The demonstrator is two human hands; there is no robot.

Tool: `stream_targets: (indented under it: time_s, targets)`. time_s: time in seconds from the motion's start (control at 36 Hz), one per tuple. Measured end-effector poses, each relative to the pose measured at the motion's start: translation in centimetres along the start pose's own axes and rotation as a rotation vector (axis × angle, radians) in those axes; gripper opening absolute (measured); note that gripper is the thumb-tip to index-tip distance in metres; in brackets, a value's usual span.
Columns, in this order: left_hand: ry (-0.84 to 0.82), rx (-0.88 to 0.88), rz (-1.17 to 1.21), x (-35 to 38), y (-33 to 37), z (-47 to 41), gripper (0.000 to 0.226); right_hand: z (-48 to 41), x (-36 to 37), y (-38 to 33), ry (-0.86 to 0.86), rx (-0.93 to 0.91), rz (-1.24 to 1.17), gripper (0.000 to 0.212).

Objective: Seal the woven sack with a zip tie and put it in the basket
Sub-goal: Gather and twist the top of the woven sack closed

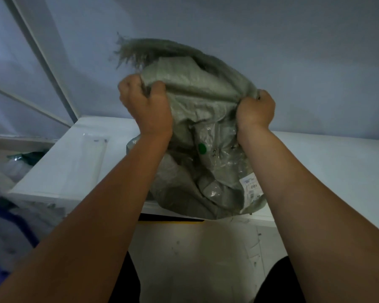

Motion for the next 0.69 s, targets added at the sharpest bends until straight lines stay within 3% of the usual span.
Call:
stream_targets:
  time_s: [0.06,0.17,0.22,0.31,0.36,0.42,0.47,0.5,0.56,0.61,0.69]
  targets:
    - [-0.011,-0.169,-0.047,-0.4,-2.9,-1.6,0.013,-0.6,0.1,1.2,-0.123,0.008,0.226,0.023]
    - [-0.42,-0.716,0.391,2.9,-7.4,-1.7,0.037,-0.6,1.0,4.2,-0.465,0.081,0.578,0.037]
    - [-0.527,-0.8,0.325,3.7,-8.0,-1.0,0.046,-0.1,1.3,4.6,-0.581,0.084,0.671,0.041]
    - [-0.618,-0.754,-0.04,4.1,-9.0,-0.6,0.041,0.7,1.9,4.8,-0.638,0.146,0.571,0.051]
    - [-0.449,-0.611,-0.269,2.8,-8.9,-1.9,0.013,1.3,2.4,5.3,-0.617,0.306,0.319,0.046]
    - [-0.148,-0.375,-0.293,0.4,-6.8,-3.4,0.01,0.6,2.3,4.9,-0.478,0.323,0.15,0.022]
    - [0.097,-0.053,-0.197,-1.9,-2.0,-2.9,0.016,-1.1,1.0,3.1,-0.279,0.166,0.155,0.006]
    - [0.12,0.087,-0.142,-2.1,0.3,-2.3,0.018,-1.7,0.2,1.6,-0.17,0.041,0.171,0.009]
    - [0.013,0.187,-0.077,-0.9,2.6,-2.1,0.019,-1.0,-0.6,-2.6,0.0,-0.227,0.141,0.018]
    - [-0.18,0.058,-0.069,1.4,3.1,-1.6,0.013,1.2,0.2,-7.2,0.026,-0.526,0.051,0.019]
    - [-0.592,-0.38,-0.025,5.6,-0.1,0.5,0.042,5.1,4.5,-10.8,-0.224,-0.814,-0.019,0.017]
Point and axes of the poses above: each hand's wrist, its own z-axis away from the middle knuckle, its own x-axis out of the palm, y = z × x, the point moved 10 cm from there along -z, towards the middle knuckle, and after that the axes turned 14 degrees about -x, right-handed, at the moved point
